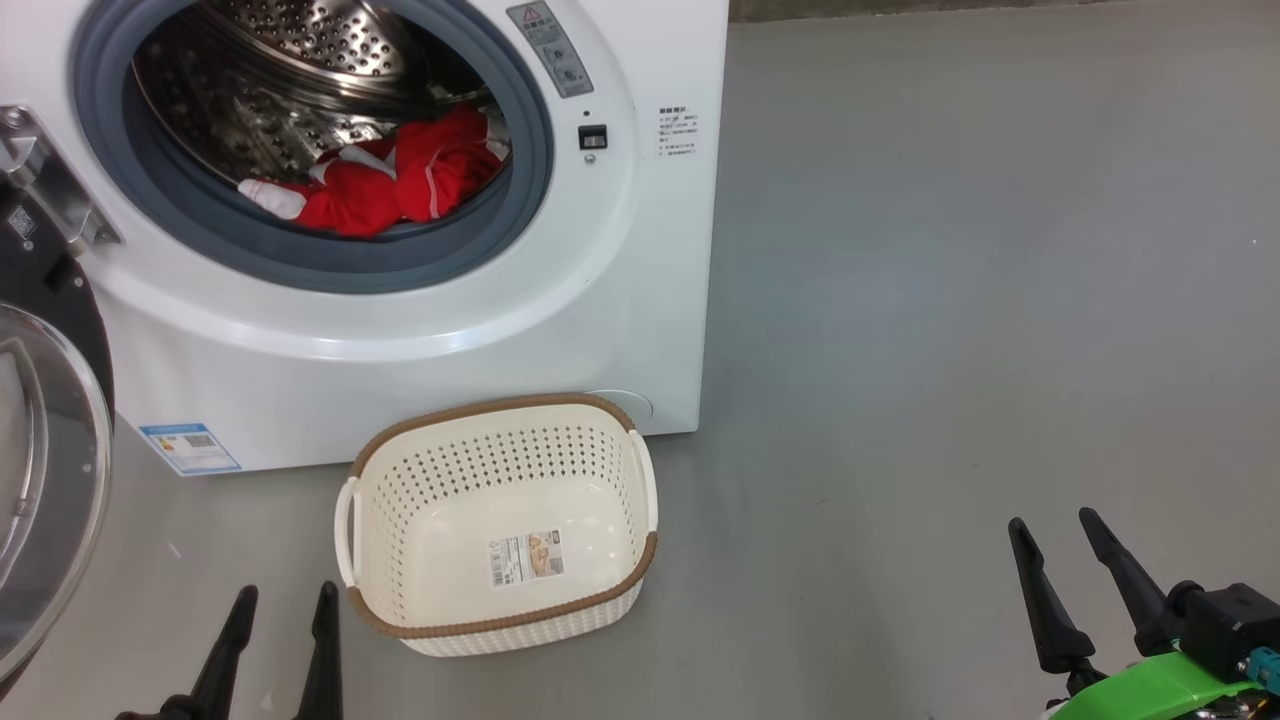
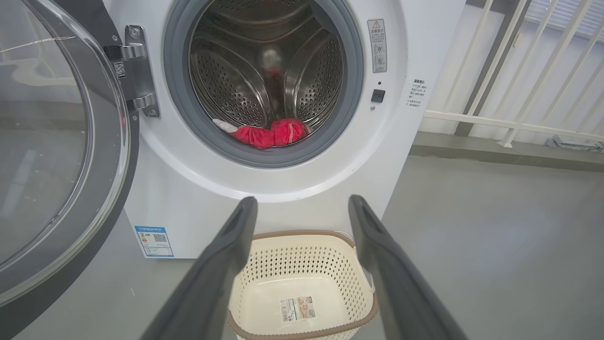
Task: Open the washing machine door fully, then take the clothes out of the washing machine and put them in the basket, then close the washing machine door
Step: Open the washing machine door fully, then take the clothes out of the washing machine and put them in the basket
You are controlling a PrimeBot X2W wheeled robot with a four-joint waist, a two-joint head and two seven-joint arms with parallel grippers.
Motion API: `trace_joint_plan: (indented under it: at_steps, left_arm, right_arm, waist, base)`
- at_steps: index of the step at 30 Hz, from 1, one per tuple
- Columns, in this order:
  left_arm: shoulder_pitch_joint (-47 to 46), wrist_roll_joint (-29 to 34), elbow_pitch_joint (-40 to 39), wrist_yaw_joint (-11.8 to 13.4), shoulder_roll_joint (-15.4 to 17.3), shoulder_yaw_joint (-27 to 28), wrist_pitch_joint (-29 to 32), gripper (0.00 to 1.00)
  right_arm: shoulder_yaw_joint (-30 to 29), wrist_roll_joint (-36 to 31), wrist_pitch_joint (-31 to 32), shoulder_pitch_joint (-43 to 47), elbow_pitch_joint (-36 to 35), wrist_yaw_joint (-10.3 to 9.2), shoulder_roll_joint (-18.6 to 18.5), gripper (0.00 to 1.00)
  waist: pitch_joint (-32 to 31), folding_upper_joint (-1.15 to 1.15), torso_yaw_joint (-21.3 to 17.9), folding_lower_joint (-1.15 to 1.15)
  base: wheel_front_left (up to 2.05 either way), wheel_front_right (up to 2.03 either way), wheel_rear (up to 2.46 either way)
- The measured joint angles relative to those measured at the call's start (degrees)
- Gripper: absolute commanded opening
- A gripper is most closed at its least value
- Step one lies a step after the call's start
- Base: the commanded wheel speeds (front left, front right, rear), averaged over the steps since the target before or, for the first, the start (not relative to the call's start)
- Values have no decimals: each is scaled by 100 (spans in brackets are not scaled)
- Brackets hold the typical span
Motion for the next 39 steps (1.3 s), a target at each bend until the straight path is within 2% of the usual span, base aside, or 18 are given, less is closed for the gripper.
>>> trace_joint_plan:
  at_steps: [23,39]
  left_arm:
    - [-6,19,51,0,13,-108,0,100]
    - [-170,15,92,0,86,-167,0,100]
  right_arm:
    - [-74,-8,0,35,-18,0,33,100]
    - [-37,-8,0,27,-20,0,66,100]
  waist:
    - [32,0,71,0]
    - [184,0,59,0]
  base:
    - [1,-3,2]
    - [68,-99,30]
